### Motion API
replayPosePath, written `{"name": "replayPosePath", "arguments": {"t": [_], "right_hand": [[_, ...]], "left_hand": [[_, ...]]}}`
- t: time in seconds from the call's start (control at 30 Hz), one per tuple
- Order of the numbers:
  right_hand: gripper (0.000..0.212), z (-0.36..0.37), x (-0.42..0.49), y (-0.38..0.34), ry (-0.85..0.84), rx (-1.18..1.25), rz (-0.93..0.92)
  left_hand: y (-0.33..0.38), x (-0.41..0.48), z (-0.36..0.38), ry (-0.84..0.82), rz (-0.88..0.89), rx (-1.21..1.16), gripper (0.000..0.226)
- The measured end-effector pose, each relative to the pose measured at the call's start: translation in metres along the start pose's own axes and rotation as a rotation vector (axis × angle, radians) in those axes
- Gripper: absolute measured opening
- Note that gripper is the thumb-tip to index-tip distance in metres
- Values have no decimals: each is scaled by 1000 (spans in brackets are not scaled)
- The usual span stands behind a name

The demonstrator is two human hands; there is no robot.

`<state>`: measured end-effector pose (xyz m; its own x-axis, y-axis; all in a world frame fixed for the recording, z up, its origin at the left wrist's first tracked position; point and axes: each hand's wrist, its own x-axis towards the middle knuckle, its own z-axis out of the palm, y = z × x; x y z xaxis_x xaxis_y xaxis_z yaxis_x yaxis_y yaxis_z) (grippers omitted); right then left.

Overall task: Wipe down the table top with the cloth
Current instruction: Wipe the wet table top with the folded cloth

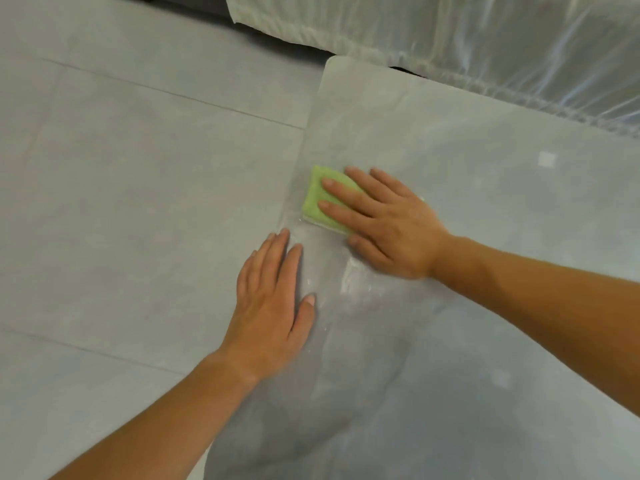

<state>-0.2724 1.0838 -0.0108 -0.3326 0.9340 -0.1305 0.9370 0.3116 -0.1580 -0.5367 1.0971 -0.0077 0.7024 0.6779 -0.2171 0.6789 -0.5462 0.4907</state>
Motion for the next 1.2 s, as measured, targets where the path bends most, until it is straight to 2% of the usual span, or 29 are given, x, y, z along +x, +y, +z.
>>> {"name": "replayPosePath", "arguments": {"t": [0.07, 0.1, 0.2, 0.23, 0.27, 0.3, 0.4, 0.47, 0.5, 0.53, 0.6, 0.67, 0.7, 0.73, 0.77, 0.87, 0.97, 1.03, 1.13, 1.2], "right_hand": [[55, -3, -11, 20, -22, -32, -29], [56, -5, -9, 33, 5, -19, 71], [61, -13, 15, 44, 125, 81, 570], [62, -12, 20, 31, 134, 89, 644], [63, -8, 18, 12, 140, 76, 625], [62, -1, 8, -9, 134, 60, 513], [56, 21, -53, -70, 79, 23, 79], [55, 24, -82, -75, 7, 21, -40], [55, 23, -85, -66, 1, 0, -37], [55, 22, -82, -55, 16, -15, 25], [56, 15, -67, -38, 94, 23, 307], [57, 9, -47, -48, 152, 124, 634], [58, 11, -42, -65, 165, 142, 707], [59, 15, -44, -86, 174, 137, 700], [59, 20, -51, -107, 171, 119, 609], [56, 36, -93, -154, 87, 69, 226], [55, 34, -101, -142, 23, 64, 113], [55, 28, -69, -117, 68, 52, 209], [56, 8, 7, -88, 165, 124, 575], [58, 3, 38, -94, 174, 157, 731]], "left_hand": [[0, -4, 1, -4, -4, 29, 65], [1, -5, 3, -6, 1, 50, 66], [0, -6, 7, -10, 12, 106, 68], [0, -6, 8, -7, 19, 116, 68], [-1, -7, 8, 1, 27, 108, 68], [-2, -7, 8, 12, 31, 81, 68], [-4, -15, 8, 37, 30, -2, 67], [-4, -30, 10, 22, 51, 23, 65], [-3, -39, 11, 8, 67, 49, 64], [-3, -45, 12, -8, 79, 75, 63], [-3, -53, 14, -37, 85, 101, 64], [-4, -54, 13, -51, 72, 100, 66], [-4, -53, 13, -58, 70, 98, 67], [-4, -53, 12, -67, 69, 94, 68], [-4, -54, 10, -79, 69, 89, 69], [-7, -68, 8, -109, 58, 97, 71], [-11, -106, 11, -127, 82, 175, 70], [-12, -130, 18, -170, 145, 231, 71], [-13, -141, 24, -155, 166, 236, 71], [-13, -139, 26, -128, 166, 228, 70]]}}
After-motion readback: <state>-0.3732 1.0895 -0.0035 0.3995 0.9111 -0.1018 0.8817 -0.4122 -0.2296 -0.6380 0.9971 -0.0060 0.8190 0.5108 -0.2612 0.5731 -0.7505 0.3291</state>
